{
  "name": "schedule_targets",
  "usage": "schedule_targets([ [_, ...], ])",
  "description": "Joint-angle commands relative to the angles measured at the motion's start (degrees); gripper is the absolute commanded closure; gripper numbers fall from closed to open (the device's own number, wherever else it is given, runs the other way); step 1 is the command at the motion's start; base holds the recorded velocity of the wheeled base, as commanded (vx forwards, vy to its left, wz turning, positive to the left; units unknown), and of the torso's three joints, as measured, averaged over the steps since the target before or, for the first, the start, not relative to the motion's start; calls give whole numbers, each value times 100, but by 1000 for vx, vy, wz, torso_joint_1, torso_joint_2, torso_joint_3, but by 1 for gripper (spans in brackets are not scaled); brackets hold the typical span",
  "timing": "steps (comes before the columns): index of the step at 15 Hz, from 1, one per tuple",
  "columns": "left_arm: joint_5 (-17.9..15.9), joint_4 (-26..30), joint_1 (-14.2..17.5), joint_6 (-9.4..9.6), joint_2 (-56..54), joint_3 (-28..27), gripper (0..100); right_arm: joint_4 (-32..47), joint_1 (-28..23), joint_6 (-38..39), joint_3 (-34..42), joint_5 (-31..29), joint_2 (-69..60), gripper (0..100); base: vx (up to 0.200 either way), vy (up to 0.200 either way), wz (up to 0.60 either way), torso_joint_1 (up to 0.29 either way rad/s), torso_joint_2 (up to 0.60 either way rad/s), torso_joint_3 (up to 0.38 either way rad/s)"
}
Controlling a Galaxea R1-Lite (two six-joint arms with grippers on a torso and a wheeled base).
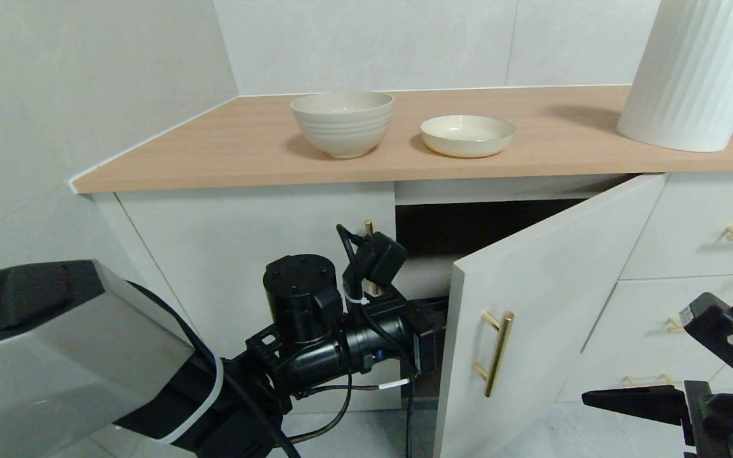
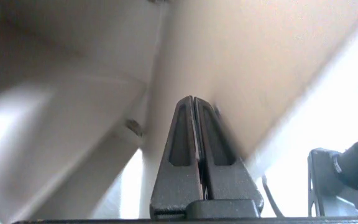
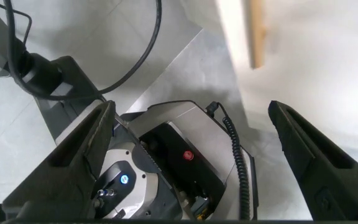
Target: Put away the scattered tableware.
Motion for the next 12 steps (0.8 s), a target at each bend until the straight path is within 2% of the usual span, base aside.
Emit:
schedule_targets([
  [1,-3,-2,-11,-2,66,-19,100,-4,7,-10,5,6,24,0,0,0,0,0,0,0],
  [3,-3,-2,-11,-2,119,-80,100,-4,7,-10,5,6,15,0,0,0,0,0,0,0],
  [7,-3,24,-72,-19,593,-572,100,-4,24,-10,5,41,68,0,0,0,0,0,0,0],
  [10,-3,24,-107,-19,637,-634,100,-4,112,-1,14,6,68,0,0,0,0,0,0,0],
  [12,6,24,-116,-19,628,-660,100,-4,112,-1,14,6,68,0,-200,0,0,5,2,0],
])
